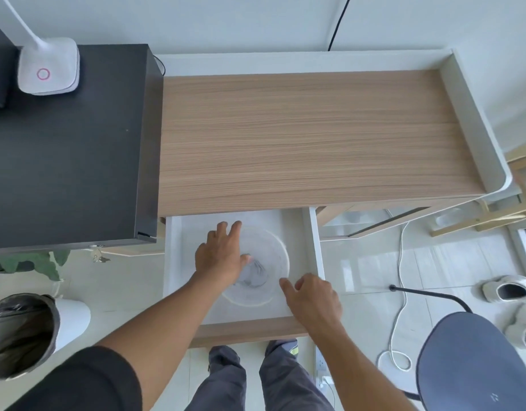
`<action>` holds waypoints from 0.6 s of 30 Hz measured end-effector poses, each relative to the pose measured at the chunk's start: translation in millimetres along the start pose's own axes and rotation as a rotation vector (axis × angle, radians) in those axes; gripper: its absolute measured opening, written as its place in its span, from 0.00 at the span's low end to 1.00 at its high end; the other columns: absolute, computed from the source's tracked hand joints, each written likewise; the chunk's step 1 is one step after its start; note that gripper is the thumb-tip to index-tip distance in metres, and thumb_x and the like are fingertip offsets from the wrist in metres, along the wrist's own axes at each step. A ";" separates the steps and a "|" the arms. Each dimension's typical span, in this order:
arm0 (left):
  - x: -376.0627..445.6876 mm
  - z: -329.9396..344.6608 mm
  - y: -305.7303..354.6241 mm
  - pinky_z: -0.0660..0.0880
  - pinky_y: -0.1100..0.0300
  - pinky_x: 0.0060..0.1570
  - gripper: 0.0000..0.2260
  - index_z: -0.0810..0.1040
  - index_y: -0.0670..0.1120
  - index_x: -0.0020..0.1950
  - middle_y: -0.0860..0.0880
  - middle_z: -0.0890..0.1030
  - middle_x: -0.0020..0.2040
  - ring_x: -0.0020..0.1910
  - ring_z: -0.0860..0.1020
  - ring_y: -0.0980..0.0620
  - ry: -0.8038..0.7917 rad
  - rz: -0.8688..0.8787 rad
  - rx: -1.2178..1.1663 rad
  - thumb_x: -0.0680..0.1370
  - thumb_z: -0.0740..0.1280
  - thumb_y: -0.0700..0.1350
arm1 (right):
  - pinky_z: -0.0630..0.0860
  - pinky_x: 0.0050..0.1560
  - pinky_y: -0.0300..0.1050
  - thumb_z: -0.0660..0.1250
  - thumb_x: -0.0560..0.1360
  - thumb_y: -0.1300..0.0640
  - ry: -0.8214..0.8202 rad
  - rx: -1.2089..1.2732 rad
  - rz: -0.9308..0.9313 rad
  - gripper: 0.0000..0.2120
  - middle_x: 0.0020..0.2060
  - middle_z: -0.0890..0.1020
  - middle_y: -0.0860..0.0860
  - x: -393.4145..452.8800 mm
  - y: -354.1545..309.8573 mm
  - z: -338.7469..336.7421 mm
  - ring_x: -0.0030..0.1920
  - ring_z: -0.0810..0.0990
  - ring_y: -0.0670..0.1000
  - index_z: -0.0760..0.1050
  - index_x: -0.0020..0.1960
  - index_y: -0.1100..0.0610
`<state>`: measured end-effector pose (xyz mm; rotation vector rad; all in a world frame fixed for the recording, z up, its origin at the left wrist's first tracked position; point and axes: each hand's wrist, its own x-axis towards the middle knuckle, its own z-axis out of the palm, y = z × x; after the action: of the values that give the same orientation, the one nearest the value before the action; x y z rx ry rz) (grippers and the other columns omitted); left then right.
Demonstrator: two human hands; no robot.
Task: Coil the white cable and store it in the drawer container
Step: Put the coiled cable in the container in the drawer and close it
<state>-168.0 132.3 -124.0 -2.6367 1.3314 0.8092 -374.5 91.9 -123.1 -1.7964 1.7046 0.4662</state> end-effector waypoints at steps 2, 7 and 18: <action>3.5 2.3 0.7 0.74 0.48 0.55 0.36 0.53 0.55 0.79 0.48 0.62 0.76 0.70 0.68 0.44 -0.044 -0.022 -0.031 0.77 0.68 0.61 | 0.74 0.35 0.47 0.65 0.74 0.34 -0.063 0.114 0.036 0.25 0.31 0.80 0.49 -7.4 -5.9 7.0 0.34 0.79 0.53 0.75 0.35 0.55; 9.6 6.9 -1.3 0.72 0.44 0.59 0.33 0.58 0.57 0.76 0.50 0.61 0.77 0.72 0.64 0.43 -0.097 -0.066 -0.143 0.75 0.71 0.58 | 0.85 0.39 0.50 0.72 0.75 0.44 -0.097 0.394 0.158 0.21 0.34 0.87 0.56 -4.7 -19.4 15.0 0.29 0.86 0.54 0.80 0.37 0.63; 20.0 12.8 -3.9 0.61 0.46 0.73 0.38 0.58 0.48 0.78 0.47 0.55 0.80 0.78 0.54 0.42 -0.046 0.102 -0.050 0.75 0.73 0.57 | 0.86 0.39 0.54 0.72 0.78 0.52 -0.138 0.559 0.222 0.15 0.33 0.85 0.57 -0.6 -19.3 24.1 0.24 0.85 0.53 0.78 0.39 0.62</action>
<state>-160.8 124.0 -145.4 -2.5881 1.4629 0.9221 -351.8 107.4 -137.2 -1.1597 1.7289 0.1695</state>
